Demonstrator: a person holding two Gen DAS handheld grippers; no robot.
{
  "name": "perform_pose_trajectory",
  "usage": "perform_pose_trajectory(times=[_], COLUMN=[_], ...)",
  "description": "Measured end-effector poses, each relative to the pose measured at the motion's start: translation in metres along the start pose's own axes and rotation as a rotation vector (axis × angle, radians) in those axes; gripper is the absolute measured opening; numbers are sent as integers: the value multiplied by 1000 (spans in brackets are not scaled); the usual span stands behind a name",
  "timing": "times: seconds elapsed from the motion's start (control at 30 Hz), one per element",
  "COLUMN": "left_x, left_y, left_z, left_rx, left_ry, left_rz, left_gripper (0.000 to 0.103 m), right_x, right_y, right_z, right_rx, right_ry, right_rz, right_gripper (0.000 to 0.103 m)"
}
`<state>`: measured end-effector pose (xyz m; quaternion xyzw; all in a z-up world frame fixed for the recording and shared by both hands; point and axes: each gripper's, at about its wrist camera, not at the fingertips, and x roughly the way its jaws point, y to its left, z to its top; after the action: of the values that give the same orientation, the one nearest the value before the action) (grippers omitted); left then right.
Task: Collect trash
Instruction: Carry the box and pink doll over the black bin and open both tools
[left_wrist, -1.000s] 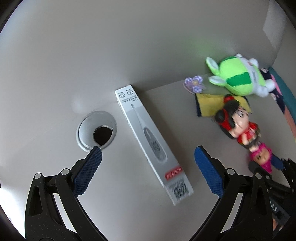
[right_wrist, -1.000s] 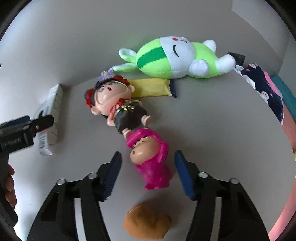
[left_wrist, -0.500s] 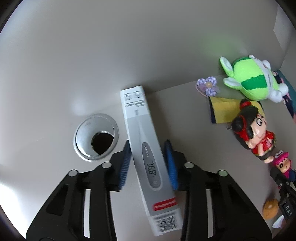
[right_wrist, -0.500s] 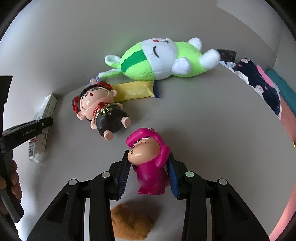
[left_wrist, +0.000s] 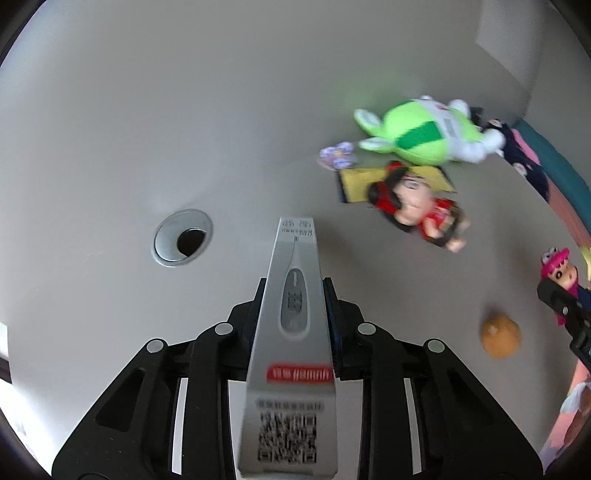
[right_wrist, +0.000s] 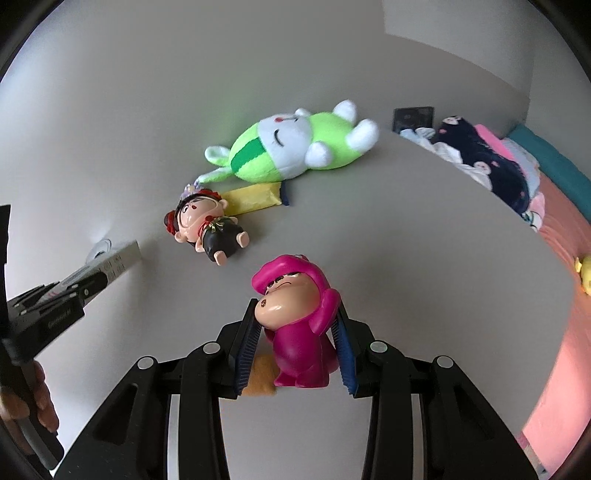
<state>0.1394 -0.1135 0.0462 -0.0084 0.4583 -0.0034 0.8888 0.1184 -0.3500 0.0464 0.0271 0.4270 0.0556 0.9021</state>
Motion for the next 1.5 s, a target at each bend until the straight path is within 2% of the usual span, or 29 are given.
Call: perform_pose_trajectory(times=[0.3, 0.43, 0.67, 0.97, 1.33, 1.5], left_x=[-38, -46, -83, -107, -118, -114], left_y=[-12, -66, -110, -189, -313, -353], left_z=[-17, -31, -49, -74, -125, -148], left_rx=[60, 98, 185, 303, 499, 577], left_ry=[-60, -92, -131, -137, -92, -57], left_rz=[-122, -126, -155, -228, -355, -383], left_gripper=[27, 27, 27, 27, 27, 27], right_x=[-55, -75, -107, -148, -189, -192], right_y=[-21, -31, -59, -120, -217, -253], right_z=[-23, -35, -55, -87, -145, -170], right_rx=[46, 68, 110, 194, 332, 395], right_ry=[-67, -93, -131, -171, -174, -157], right_rz=[-17, -22, -37, -80, -191, -233], right_gripper=[40, 39, 40, 40, 40, 40])
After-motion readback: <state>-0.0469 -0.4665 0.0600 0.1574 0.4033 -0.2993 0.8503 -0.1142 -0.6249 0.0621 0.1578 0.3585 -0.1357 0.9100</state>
